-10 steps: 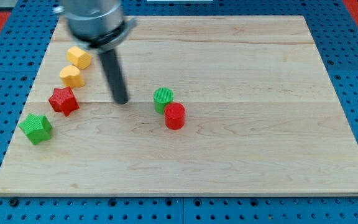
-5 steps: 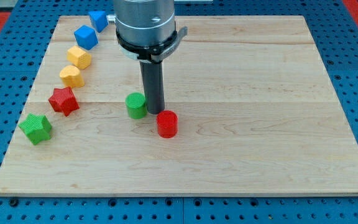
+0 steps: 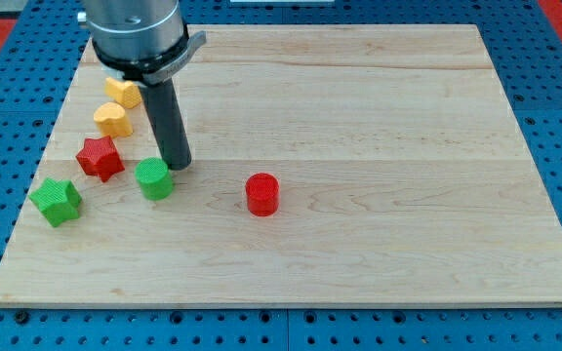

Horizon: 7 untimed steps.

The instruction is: Place the green circle below the green star

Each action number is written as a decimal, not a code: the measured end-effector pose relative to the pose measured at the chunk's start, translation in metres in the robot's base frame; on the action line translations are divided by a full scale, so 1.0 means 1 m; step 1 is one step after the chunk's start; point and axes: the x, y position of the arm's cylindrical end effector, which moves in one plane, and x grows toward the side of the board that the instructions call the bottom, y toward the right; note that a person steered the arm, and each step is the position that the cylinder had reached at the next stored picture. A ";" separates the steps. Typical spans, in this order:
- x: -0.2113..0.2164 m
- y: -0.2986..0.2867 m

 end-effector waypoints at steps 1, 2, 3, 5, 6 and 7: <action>0.038 -0.023; 0.067 -0.027; 0.038 -0.021; 0.037 -0.049; 0.063 -0.049; 0.077 -0.043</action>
